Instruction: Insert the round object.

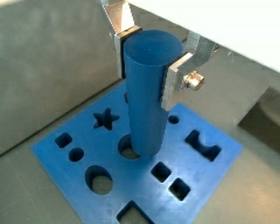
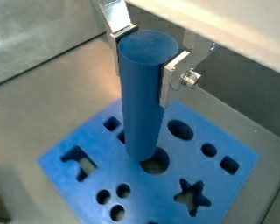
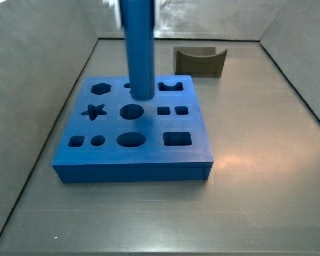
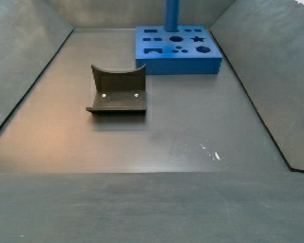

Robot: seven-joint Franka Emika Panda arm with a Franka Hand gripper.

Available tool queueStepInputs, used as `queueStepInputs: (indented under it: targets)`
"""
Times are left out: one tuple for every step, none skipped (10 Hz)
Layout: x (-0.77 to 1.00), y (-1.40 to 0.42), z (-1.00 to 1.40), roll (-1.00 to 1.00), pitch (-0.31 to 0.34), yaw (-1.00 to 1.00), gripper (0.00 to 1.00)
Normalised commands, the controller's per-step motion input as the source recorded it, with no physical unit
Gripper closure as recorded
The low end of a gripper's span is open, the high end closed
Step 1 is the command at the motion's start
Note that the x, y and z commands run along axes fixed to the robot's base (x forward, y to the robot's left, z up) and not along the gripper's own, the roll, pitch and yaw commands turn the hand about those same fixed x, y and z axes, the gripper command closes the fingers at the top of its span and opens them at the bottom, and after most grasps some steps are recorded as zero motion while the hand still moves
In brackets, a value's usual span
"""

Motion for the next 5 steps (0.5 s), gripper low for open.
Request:
queueStepInputs:
  targets:
    - [-0.2, -0.16, -0.43, -0.03, -0.154, 0.0, 1.0]
    - [-0.02, 0.0, -0.06, 0.0, -0.071, 0.08, 1.0]
    - [0.0, 0.01, 0.0, 0.01, 0.0, 0.0, 1.0]
    - [-0.11, 0.0, -0.06, 0.0, 0.0, -0.11, 1.0]
    - [-0.27, 0.0, -0.19, 0.03, -0.004, -0.12, 1.0]
